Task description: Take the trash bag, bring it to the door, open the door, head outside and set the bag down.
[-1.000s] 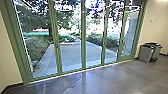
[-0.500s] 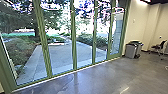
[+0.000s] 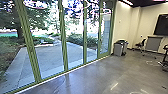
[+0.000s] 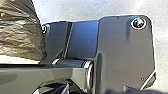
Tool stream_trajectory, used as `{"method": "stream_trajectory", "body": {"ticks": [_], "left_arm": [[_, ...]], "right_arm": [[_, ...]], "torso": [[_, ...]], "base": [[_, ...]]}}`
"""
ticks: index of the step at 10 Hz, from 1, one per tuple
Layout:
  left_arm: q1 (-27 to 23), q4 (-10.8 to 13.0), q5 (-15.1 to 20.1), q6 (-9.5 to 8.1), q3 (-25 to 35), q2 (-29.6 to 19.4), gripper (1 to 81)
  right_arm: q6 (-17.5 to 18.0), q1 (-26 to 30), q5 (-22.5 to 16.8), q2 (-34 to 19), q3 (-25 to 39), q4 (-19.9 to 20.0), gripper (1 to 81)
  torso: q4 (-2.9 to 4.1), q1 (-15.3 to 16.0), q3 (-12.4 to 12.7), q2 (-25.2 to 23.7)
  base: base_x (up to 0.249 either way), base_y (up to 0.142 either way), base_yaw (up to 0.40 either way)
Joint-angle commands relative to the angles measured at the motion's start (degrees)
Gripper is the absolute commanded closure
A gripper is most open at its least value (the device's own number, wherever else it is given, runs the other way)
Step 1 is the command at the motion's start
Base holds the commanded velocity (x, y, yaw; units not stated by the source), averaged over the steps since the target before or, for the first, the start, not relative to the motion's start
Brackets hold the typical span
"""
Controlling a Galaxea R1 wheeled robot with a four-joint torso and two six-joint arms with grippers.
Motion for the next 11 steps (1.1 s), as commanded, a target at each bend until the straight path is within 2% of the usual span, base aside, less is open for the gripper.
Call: {"method": "stream_trajectory", "body": {"ticks": [1,5,11], "left_arm": [[-4.18,0.29,2.98,-0.16,-0.11,0.09,81.1],[-4.18,0.29,3.06,-0.16,-0.11,0.00,81.1],[-3.92,0.29,2.98,-0.16,-0.11,-0.08,81.1]], "right_arm": [[-0.17,3.11,-3.66,0.19,0.21,-0.37,1.0],[-0.17,3.10,-3.58,0.19,0.03,-0.28,1.0],[-0.17,2.84,-3.58,0.19,-0.06,-0.37,1.0]], "torso": [[0.00,-0.02,0.00,0.00],[0.00,-0.02,0.00,0.00],[0.00,-0.02,0.00,0.00]], "base": [[0.000,0.000,-0.273],[0.000,0.000,-0.249],[0.000,0.000,-0.135]]}}
